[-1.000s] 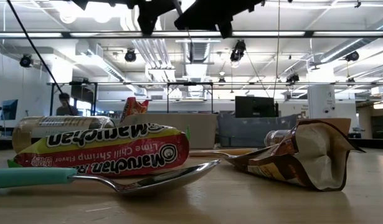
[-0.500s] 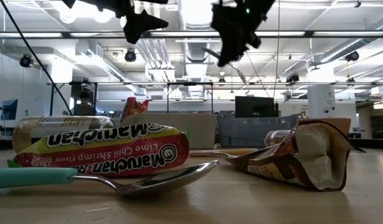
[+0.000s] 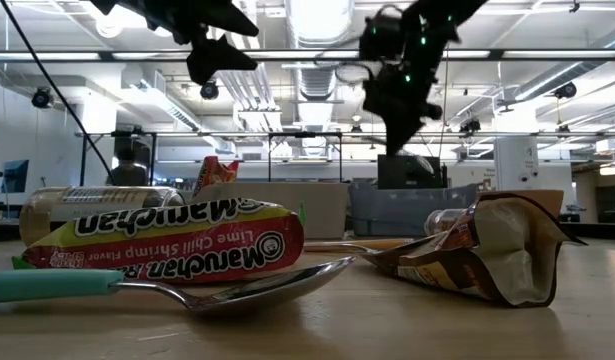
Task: Pick & Place Food Item
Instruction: Put the light blue spoon into the black bin, then put the yellow spoon into the black bin
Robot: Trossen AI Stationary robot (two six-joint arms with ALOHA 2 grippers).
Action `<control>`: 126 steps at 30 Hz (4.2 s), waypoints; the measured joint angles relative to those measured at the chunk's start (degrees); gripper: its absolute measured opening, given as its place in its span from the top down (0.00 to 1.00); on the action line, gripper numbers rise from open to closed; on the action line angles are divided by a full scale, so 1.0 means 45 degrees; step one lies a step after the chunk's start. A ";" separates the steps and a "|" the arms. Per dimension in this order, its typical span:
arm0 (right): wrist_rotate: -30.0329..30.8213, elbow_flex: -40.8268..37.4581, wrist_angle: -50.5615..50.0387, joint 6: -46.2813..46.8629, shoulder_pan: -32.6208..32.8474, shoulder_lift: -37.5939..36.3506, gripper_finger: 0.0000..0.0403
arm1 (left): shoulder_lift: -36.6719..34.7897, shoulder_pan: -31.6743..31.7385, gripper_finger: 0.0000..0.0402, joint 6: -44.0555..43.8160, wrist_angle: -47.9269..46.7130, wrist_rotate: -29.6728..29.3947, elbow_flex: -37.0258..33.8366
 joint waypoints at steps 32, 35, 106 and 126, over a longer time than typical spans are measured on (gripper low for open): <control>-0.2600 -0.0535 -0.0263 -0.2670 -0.1459 0.3421 0.92 | 0.0000 0.0000 0.33 0.0078 -0.0141 -0.0661 -0.0010; -0.3521 -0.0473 -0.0178 -0.2665 -0.1568 0.3664 0.92 | 0.0000 0.0000 0.33 0.0076 -0.0137 -0.0658 -0.0010; -0.2198 0.0389 -0.2308 -0.1932 -0.1590 0.3864 0.80 | 0.0010 -0.0005 0.33 0.0052 -0.0533 -0.0651 -0.0010; -0.2413 0.0830 -0.2421 -0.1634 -0.1395 0.3192 0.80 | 0.0005 -0.0005 0.33 0.0063 -0.0821 -0.0651 -0.0010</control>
